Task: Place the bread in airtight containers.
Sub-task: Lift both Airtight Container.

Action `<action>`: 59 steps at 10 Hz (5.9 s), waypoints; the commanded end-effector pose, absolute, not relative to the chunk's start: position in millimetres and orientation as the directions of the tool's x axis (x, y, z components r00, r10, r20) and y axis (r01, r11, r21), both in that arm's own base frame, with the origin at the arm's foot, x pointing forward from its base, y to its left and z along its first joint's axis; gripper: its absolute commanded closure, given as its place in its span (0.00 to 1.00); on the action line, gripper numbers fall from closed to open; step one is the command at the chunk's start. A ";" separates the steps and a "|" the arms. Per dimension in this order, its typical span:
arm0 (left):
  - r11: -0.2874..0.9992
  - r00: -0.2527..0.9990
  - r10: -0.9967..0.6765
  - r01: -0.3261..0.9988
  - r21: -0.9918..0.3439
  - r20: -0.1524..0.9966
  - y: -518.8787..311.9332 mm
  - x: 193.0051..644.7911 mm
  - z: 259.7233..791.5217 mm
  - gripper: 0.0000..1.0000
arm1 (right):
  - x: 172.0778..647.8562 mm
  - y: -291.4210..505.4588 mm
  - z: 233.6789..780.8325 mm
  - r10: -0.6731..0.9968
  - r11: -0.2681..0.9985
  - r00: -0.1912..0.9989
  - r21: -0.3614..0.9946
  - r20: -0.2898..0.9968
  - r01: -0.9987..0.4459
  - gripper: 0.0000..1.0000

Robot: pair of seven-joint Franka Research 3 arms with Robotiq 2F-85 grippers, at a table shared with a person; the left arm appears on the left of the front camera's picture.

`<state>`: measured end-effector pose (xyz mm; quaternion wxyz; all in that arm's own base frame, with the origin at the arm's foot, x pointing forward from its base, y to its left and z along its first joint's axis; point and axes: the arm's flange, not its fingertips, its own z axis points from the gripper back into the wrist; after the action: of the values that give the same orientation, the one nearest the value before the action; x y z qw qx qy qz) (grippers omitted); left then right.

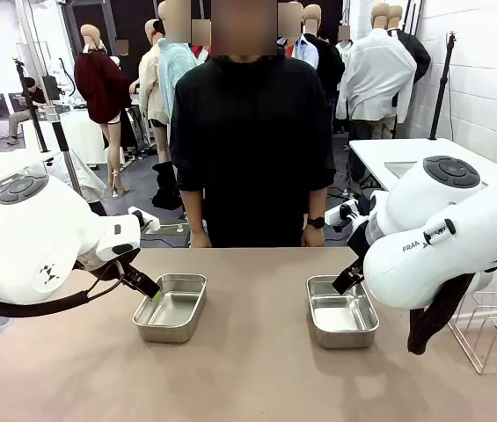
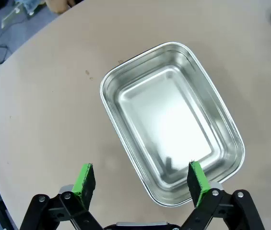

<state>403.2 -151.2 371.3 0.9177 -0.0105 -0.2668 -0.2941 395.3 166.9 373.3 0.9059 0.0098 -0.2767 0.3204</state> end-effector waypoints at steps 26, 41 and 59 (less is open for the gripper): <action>0.762 0.446 -0.455 0.643 0.078 0.771 -110.1 307.2 547.4 0.00 | 306.8 23.6 505.5 0.288 0.792 0.584 0.154 0.760 -0.590 0.00; 0.767 0.465 -0.449 0.639 0.062 0.763 -120.3 323.9 568.2 0.00 | 342.1 21.6 540.9 0.296 0.801 0.601 0.151 0.742 -0.580 0.00; 0.767 0.465 -0.449 0.639 0.062 0.763 -120.3 323.9 568.2 0.00 | 342.1 21.6 540.9 0.296 0.801 0.601 0.151 0.742 -0.580 0.00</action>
<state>324.4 -120.3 567.4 0.8490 -0.1151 -0.4040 -0.3204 342.1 20.9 540.9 0.8768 0.1815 -0.3692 0.2488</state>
